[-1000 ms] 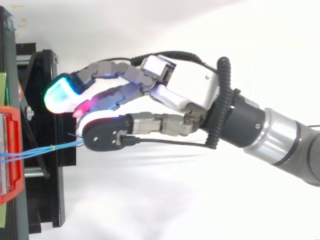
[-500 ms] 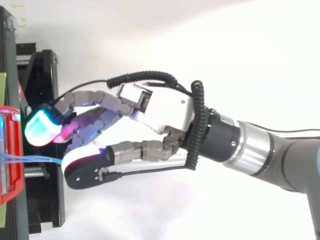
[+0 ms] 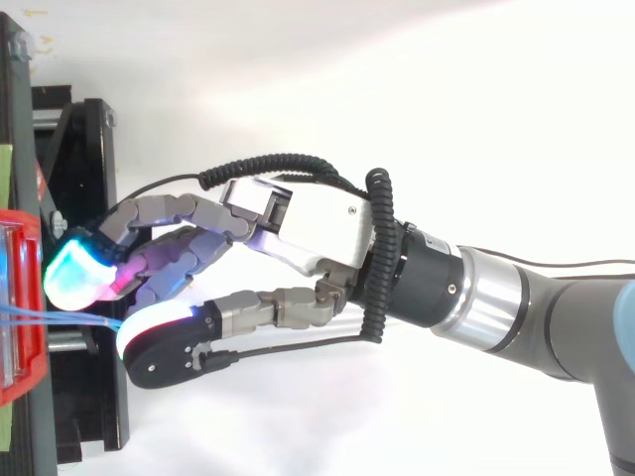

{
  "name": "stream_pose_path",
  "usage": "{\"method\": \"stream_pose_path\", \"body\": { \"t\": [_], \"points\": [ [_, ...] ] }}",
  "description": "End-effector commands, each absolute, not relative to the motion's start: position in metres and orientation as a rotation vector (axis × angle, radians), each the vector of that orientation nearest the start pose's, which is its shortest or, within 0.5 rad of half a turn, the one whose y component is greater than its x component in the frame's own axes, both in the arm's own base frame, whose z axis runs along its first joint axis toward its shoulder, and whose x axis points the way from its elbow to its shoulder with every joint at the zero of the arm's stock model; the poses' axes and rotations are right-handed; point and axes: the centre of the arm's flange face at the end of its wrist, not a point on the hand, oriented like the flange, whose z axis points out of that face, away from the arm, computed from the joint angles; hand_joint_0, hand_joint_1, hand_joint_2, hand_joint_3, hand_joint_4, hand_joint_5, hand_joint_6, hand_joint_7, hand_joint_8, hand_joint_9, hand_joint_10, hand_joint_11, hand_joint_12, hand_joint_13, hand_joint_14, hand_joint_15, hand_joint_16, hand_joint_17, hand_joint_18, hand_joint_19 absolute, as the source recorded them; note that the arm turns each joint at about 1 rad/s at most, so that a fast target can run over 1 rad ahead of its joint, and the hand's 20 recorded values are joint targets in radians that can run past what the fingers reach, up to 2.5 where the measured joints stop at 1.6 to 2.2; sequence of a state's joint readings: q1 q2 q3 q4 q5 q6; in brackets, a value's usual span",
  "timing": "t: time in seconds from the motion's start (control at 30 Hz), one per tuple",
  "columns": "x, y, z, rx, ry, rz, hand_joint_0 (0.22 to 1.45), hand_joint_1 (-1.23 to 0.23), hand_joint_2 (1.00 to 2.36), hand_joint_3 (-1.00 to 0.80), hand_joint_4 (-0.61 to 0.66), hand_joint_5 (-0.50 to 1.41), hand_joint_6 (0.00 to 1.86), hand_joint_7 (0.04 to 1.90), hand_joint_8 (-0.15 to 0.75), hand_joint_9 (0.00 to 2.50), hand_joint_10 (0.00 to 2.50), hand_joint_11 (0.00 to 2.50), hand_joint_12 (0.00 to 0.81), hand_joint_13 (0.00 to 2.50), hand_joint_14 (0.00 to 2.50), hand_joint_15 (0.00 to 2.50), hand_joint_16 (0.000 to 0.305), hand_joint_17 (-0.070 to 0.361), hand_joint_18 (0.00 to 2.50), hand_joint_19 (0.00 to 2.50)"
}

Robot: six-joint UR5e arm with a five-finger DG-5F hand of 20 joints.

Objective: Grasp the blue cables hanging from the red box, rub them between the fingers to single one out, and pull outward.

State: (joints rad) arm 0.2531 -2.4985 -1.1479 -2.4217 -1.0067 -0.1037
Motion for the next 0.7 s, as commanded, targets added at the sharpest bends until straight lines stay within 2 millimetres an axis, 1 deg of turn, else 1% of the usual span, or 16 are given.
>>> {"method": "stream_pose_path", "body": {
  "t": [0.0, 0.1, 0.2, 0.43, 0.67],
  "points": [
    [0.809, 0.018, 0.149, 1.192, 0.86, 1.056, 0.54, -0.65, 1.01, -0.43, 0.27, -0.13, 0.5, 0.81, 0.287, 1.09, 0.02, 0.58, 0.377, 0.69, 0.01, 0.34, 0.052, 0.118, 0.51, 0.32],
    [0.81, 0.016, 0.15, 1.183, 0.875, 1.066, 0.55, -0.65, 1.01, -0.42, 0.26, -0.13, 0.5, 0.83, 0.282, 1.1, 0.02, 0.6, 0.376, 0.7, 0.01, 0.35, 0.052, 0.118, 0.51, 0.34],
    [0.81, 0.018, 0.15, 1.176, 0.888, 1.08, 0.55, -0.65, 1.01, -0.42, 0.26, -0.12, 0.5, 0.87, 0.281, 1.12, 0.02, 0.65, 0.376, 0.71, 0.01, 0.36, 0.052, 0.117, 0.52, 0.34],
    [0.81, 0.024, 0.149, 1.169, 0.915, 1.098, 0.56, -0.64, 1.0, -0.42, 0.28, -0.12, 0.5, 0.91, 0.278, 1.14, 0.02, 0.66, 0.373, 0.72, 0.02, 0.37, 0.052, 0.118, 0.54, 0.36],
    [0.809, 0.025, 0.16, 1.158, 0.923, 1.11, 0.56, -0.64, 1.01, -0.42, 0.28, -0.11, 0.5, 0.91, 0.279, 1.13, 0.02, 0.67, 0.371, 0.72, 0.01, 0.37, 0.053, 0.118, 0.55, 0.37]
  ]
}}
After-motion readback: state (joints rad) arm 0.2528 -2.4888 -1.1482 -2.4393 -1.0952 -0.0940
